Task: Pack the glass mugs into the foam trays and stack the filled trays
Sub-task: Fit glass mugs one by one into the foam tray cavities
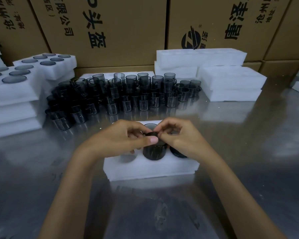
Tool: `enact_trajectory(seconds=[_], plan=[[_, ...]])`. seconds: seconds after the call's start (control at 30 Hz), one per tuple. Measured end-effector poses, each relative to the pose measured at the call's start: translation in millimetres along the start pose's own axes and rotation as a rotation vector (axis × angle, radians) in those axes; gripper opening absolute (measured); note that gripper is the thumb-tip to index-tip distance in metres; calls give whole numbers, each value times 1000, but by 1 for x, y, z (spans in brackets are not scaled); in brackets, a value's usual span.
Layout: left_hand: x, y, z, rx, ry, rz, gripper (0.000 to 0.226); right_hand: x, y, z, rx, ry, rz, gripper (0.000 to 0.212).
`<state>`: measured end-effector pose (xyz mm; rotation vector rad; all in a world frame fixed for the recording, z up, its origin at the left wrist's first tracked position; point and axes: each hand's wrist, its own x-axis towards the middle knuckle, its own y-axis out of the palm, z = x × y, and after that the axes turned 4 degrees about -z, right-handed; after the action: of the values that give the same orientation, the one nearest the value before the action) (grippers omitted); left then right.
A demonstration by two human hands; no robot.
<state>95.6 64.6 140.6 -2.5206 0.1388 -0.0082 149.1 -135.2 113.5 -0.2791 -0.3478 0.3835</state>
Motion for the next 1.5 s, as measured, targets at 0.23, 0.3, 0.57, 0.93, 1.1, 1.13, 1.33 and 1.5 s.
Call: enact_trajectory(seconds=[0.23,0.3,0.57,0.93,1.1,1.13,1.33,1.5], plan=[[8,-1,12,255,-35,-125,38,-3,9,-5,-348,-135,3,11],[7,0,12,319,-60,-145,48,-2,7,-6,-415,-179,4,8],[7,-2,13,397,-123,-118,65,5,-8,-15,-283,-88,20,10],[112,-68,55,165,-158,-711,56,31,-27,-82,74,284,-566,13],[164,-94,66,447,-220,-597,58,41,-28,-91,1,297,-651,14],[170,-95,70,446,-213,-606,52,41,-28,-92,-16,295,-654,14],[169,-89,75,449,-165,-716,18,40,-29,-93,-12,298,-642,15],[129,-77,65,418,101,-803,5,39,-30,-87,18,290,-611,17]])
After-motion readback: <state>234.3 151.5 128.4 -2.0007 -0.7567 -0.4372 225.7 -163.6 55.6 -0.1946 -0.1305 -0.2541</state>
